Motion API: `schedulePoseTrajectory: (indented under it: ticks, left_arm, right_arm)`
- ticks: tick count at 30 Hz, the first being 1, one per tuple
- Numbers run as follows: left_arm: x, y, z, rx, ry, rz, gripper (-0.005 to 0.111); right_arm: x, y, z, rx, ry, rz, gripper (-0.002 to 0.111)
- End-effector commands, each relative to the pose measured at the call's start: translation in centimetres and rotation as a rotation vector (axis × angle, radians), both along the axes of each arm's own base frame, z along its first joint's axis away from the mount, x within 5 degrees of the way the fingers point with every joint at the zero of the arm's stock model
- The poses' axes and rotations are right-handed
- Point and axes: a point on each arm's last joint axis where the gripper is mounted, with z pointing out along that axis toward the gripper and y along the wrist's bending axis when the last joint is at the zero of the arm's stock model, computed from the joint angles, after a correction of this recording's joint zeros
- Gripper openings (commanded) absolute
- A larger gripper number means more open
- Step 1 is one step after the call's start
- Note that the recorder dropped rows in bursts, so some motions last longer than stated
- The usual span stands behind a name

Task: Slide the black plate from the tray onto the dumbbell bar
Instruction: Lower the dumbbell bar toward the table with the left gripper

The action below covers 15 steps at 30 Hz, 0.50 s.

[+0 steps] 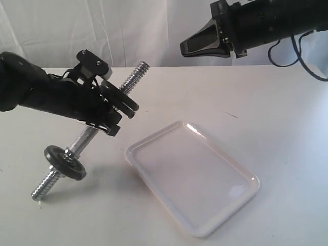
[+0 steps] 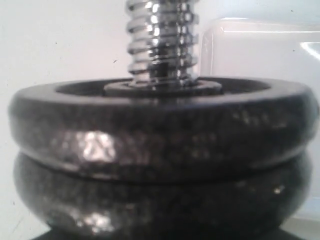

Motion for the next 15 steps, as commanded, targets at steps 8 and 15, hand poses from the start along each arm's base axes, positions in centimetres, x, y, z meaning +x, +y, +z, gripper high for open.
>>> schedulePoseTrajectory:
  ticks: [8, 15]
  left_arm:
    - [7.2, -3.3, 3.0, -0.062, -0.156, -0.009, 0.000]
    - [9.7, -4.6, 1.4, -0.069, -0.139, -0.034, 0.000]
  right_arm:
    - [-4.3, -1.0, 6.1, -0.049, -0.161, -0.011, 0.000]
    - [-5.9, -1.2, 7.8, -0.071, -0.220, -0.012, 0.000]
